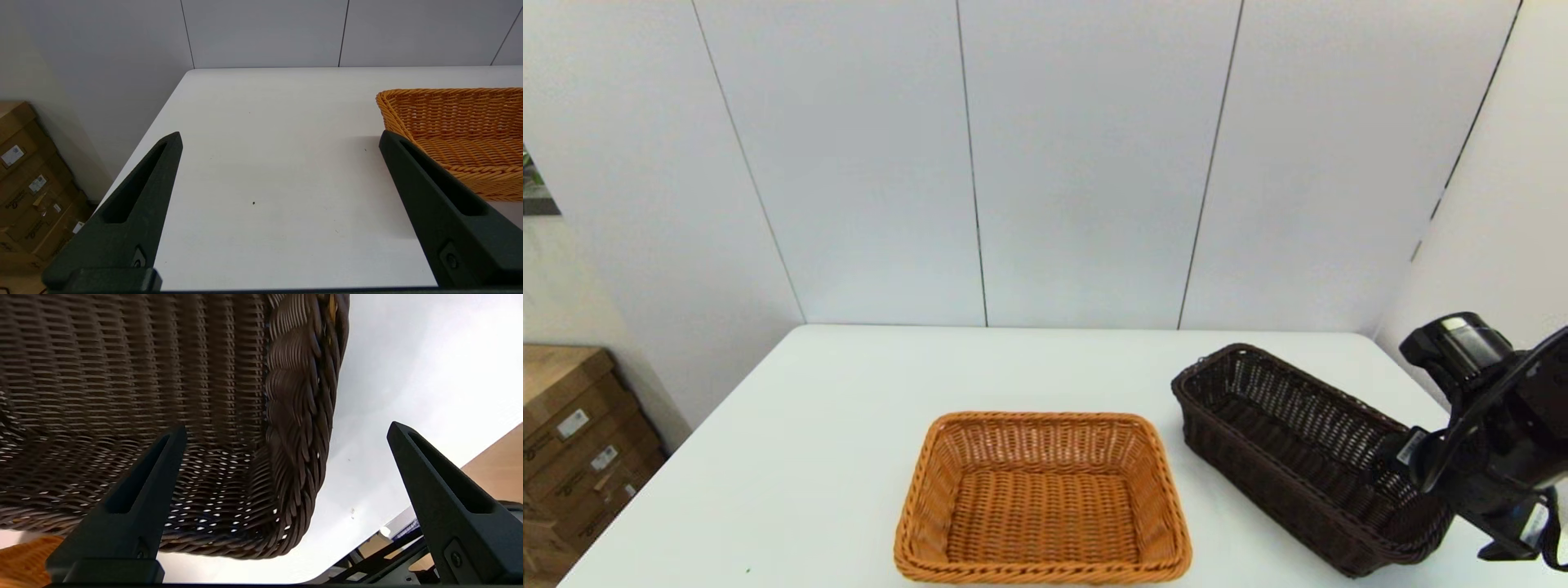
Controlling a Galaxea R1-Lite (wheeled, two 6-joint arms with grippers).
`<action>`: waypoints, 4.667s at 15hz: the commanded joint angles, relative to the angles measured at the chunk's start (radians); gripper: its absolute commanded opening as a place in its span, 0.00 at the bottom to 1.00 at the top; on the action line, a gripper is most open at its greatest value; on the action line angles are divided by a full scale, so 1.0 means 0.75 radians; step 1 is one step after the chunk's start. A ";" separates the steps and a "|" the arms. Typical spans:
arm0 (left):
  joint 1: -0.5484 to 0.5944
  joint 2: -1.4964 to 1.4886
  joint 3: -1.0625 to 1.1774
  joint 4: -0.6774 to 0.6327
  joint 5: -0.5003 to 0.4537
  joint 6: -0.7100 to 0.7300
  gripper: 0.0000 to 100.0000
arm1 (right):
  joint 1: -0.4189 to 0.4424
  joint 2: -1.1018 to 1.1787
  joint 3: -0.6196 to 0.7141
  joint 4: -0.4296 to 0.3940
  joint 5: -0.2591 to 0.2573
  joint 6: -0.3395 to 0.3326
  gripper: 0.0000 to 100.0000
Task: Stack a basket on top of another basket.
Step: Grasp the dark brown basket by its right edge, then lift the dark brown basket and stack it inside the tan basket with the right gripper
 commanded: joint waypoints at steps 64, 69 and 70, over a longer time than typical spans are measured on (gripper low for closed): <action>0.001 -0.001 0.002 0.000 0.001 0.000 1.00 | -0.220 -0.383 0.120 -0.414 0.646 0.120 0.00; -0.001 -0.001 0.002 0.000 0.001 0.000 1.00 | 0.002 -0.508 0.112 -0.376 0.740 0.036 0.00; 0.001 -0.001 0.002 0.000 0.001 0.000 1.00 | 0.060 -0.533 0.110 -0.376 0.744 0.034 0.00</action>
